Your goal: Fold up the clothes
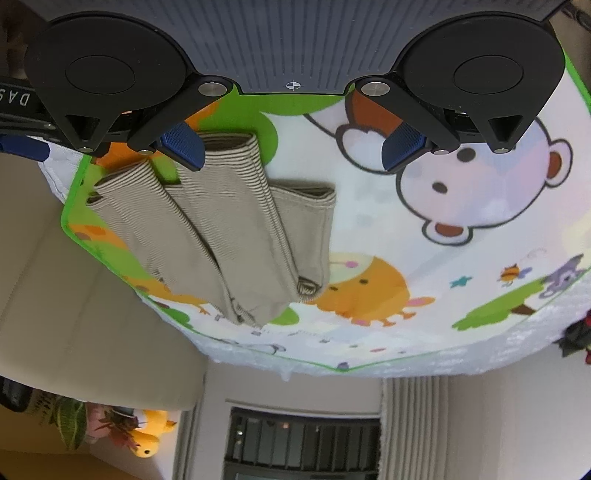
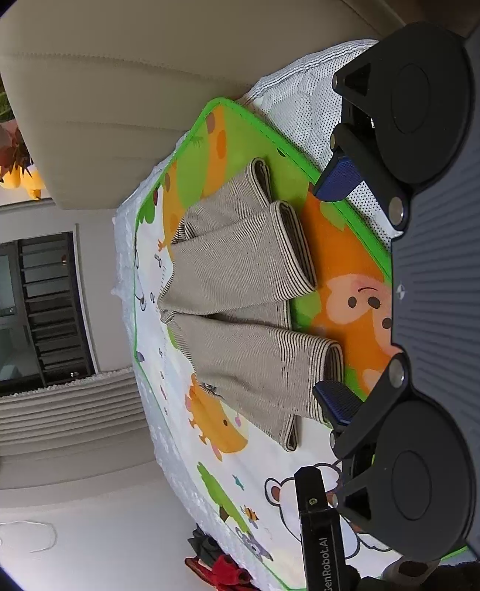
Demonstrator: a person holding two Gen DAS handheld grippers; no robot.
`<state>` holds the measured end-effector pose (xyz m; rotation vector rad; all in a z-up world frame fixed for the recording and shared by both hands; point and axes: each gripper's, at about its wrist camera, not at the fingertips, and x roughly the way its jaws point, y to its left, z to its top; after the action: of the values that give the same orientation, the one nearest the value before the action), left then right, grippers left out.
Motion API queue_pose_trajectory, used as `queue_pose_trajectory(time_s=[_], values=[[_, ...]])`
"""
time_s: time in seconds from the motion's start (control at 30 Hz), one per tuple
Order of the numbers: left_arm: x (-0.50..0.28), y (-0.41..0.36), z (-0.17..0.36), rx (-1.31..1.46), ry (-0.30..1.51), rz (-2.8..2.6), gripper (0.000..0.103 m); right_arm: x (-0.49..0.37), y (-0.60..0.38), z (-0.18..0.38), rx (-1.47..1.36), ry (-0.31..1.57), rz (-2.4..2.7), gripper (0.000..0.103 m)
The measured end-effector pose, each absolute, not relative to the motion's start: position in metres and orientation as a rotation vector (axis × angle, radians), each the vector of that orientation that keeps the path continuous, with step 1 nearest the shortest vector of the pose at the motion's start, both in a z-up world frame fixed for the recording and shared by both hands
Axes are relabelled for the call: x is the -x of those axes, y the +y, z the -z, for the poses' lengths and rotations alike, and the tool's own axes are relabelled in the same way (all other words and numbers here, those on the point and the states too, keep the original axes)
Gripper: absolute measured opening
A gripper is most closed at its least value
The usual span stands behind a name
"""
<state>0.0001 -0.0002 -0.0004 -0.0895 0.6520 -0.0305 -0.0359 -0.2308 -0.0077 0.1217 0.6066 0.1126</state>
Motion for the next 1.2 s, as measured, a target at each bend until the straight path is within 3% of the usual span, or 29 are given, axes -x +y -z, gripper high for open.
queue_pose_trajectory(time_s=[1.2], values=[[-0.019,-0.004,0.019,0.089,0.756,0.028,0.103,0.011,-0.226,0.016,-0.106,0.681,-0.124,0.103]])
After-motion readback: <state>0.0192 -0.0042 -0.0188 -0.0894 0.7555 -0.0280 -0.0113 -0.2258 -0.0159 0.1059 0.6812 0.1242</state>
